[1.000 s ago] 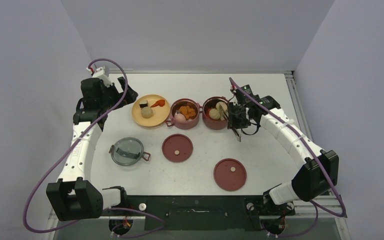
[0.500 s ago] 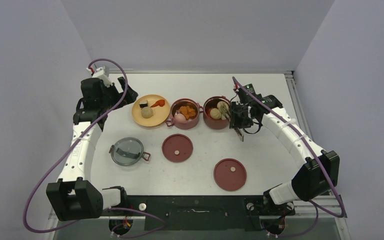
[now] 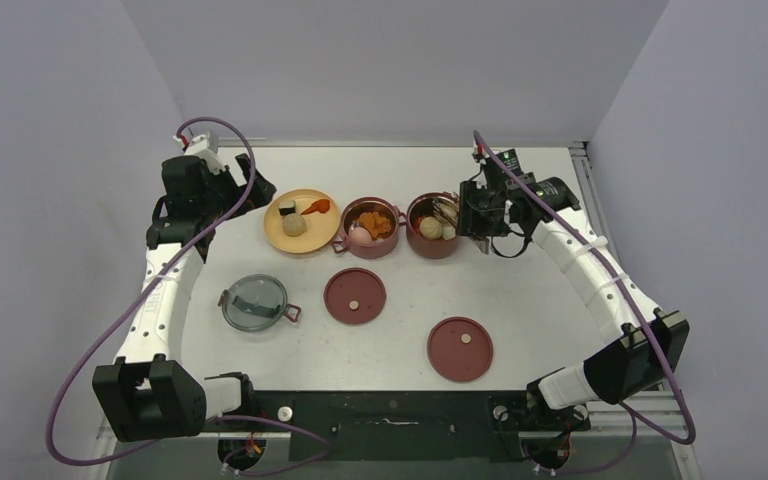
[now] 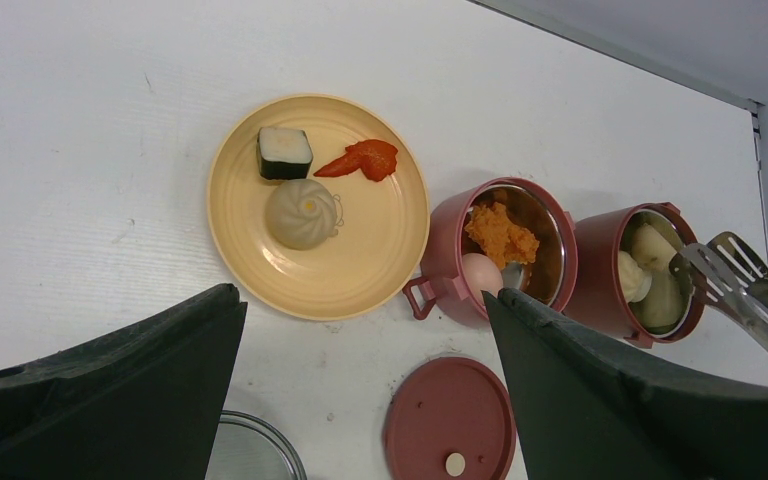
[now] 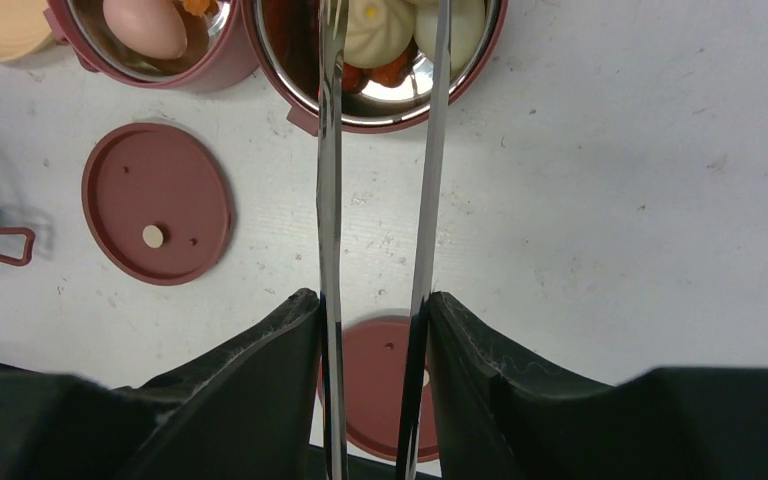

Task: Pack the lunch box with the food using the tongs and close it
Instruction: Place the fake food in the packing box.

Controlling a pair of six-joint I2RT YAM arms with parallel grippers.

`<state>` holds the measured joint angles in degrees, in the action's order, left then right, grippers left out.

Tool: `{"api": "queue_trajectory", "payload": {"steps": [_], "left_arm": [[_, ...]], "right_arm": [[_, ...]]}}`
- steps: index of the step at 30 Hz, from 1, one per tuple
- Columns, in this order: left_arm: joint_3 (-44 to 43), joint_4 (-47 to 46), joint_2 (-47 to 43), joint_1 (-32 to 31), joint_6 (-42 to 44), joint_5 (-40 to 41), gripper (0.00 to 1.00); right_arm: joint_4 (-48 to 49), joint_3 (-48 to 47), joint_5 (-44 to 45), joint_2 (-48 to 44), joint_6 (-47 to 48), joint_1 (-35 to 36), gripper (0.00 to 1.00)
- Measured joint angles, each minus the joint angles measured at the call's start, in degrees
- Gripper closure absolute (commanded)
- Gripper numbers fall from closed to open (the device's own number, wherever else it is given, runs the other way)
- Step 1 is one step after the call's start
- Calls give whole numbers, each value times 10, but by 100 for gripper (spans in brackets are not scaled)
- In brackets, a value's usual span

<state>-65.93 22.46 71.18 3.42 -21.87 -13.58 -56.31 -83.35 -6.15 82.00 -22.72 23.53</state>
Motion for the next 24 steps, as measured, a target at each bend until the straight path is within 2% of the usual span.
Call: {"api": "queue_trajectory", "payload": {"steps": [14,20,24], "left_arm": [[0,0,0,0,0,-1,3],[0,-1,0,-3,-1,-3,3],[1,-17,11,2,-16,-35,3]], "right_arm": [[-3,-30,14,-11,13,13,62],[62,-30,12,-30,10,109,62],[138,-19,-3,-23,3,170,62]]}}
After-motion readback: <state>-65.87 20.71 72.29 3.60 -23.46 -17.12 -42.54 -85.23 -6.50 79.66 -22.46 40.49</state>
